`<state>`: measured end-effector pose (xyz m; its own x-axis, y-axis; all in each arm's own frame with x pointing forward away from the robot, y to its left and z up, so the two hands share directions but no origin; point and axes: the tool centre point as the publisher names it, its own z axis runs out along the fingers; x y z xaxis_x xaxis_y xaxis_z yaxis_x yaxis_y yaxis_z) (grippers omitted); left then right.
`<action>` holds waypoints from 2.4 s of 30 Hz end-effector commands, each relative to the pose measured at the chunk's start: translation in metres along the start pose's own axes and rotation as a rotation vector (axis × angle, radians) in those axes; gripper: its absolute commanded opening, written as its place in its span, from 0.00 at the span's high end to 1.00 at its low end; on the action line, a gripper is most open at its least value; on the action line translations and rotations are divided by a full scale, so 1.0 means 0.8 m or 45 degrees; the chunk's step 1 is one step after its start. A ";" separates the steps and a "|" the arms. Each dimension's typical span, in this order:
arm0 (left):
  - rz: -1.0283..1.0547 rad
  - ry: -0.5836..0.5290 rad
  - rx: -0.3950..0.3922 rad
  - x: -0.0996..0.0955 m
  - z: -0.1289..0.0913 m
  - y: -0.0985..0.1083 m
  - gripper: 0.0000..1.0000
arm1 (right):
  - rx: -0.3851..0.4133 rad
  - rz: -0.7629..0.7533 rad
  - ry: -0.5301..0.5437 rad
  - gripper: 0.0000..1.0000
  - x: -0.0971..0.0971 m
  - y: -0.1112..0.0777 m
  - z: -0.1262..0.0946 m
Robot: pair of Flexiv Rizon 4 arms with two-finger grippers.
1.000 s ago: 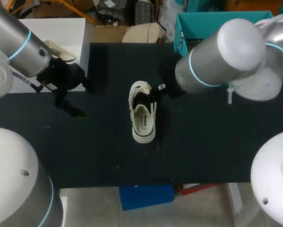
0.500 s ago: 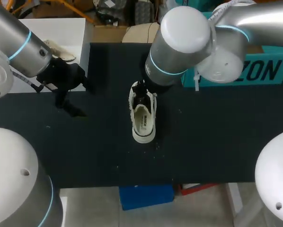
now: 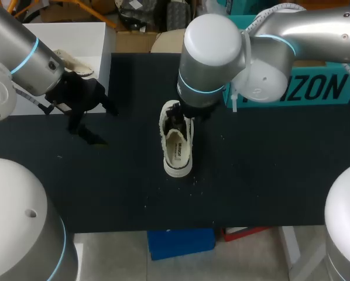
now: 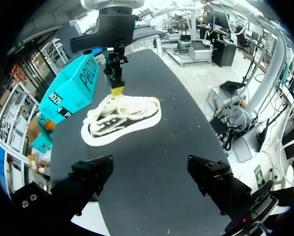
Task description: Take the shoe out of the shoebox, open the shoe tongue, remove and reinsert the insole, then place the shoe into the shoebox
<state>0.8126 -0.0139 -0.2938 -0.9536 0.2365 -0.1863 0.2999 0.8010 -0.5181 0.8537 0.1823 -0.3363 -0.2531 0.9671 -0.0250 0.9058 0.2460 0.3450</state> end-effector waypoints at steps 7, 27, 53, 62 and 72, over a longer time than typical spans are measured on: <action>0.002 -0.005 -0.003 0.001 0.002 0.000 0.00 | 0.024 0.035 -0.021 0.30 -0.021 0.002 0.023; 0.002 -0.005 -0.003 0.001 0.002 0.000 0.00 | 0.098 -0.001 -0.052 0.37 -0.020 0.006 0.072; 0.002 -0.005 -0.003 0.001 0.002 0.000 0.00 | 0.164 -0.002 0.175 1.00 -0.004 0.008 0.033; 0.002 -0.005 -0.003 0.001 0.002 0.000 0.00 | 0.156 -0.146 0.288 1.00 -0.032 0.028 -0.048; 0.002 -0.005 -0.003 0.001 0.002 0.000 0.00 | 0.191 -0.904 0.582 1.00 -0.083 0.069 -0.171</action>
<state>0.8126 -0.0139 -0.2938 -0.9536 0.2364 -0.1864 0.2999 0.8010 -0.5182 0.8804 0.1579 -0.2572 -0.6278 0.7574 0.1797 0.7707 0.5724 0.2798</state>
